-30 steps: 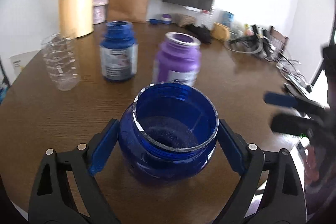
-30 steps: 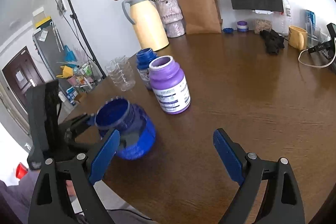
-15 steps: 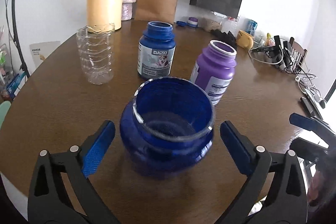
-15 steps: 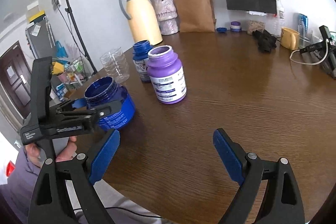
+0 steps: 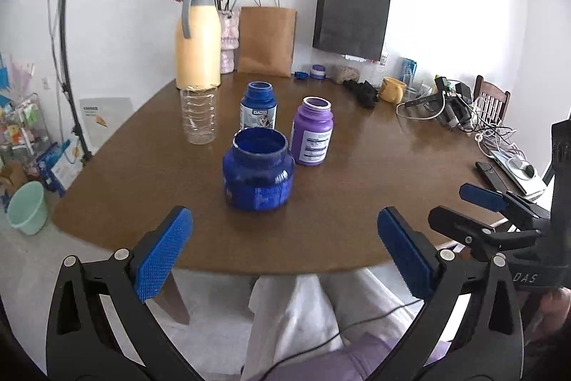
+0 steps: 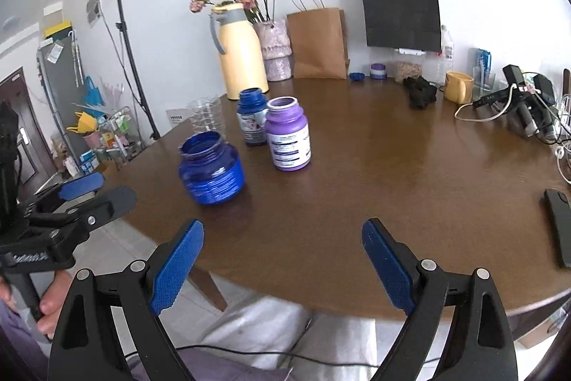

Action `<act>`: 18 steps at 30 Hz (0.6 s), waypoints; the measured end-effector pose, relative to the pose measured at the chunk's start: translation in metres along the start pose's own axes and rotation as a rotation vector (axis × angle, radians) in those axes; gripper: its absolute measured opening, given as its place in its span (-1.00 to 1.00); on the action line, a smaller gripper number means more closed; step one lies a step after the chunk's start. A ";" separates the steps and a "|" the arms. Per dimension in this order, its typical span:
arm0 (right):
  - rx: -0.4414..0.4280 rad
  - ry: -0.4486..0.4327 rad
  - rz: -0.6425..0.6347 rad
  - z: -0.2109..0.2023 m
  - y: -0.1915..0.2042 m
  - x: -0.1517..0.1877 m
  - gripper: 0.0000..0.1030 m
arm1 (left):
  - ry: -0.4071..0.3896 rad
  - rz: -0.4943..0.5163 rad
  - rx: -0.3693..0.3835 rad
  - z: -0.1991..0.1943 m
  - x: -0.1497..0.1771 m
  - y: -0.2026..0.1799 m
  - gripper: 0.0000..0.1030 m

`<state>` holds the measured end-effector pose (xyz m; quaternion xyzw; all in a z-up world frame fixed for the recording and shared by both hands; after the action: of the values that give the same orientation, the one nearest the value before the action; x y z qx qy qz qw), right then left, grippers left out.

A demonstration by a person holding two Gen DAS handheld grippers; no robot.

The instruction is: Flip cup upright

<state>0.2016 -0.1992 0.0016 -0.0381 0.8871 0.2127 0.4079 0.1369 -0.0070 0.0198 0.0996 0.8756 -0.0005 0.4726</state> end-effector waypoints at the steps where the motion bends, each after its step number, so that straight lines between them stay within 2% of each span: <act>1: -0.001 0.000 0.001 -0.005 0.001 0.003 0.82 | 0.003 0.000 -0.006 -0.006 0.002 -0.003 1.00; 6: -0.068 0.022 0.053 -0.038 0.007 0.018 0.82 | 0.013 -0.028 0.007 -0.038 0.013 -0.010 1.00; 11: 0.044 -0.010 -0.006 -0.064 0.015 0.035 0.82 | -0.037 0.008 -0.048 -0.074 0.018 -0.015 1.00; 15: 0.055 -0.013 -0.004 -0.077 0.023 0.048 0.82 | -0.026 -0.004 -0.100 -0.087 0.031 -0.025 1.00; 18: 0.084 -0.024 -0.056 -0.084 0.033 0.057 0.82 | -0.009 0.021 -0.102 -0.086 0.032 -0.032 1.00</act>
<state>0.0965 -0.1977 0.0196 -0.0433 0.8888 0.1642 0.4256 0.0430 -0.0245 0.0377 0.0844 0.8711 0.0488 0.4812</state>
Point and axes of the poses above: each gripper's, at about its wrist camera, not at the fingertips, and z roughly the way its jaws point, y to its left, x to its underside, the point moved 3 cm from there along z, roughly the way its jaws point, and after that the axes turned 14 degrees about z, right-handed, at the moved point
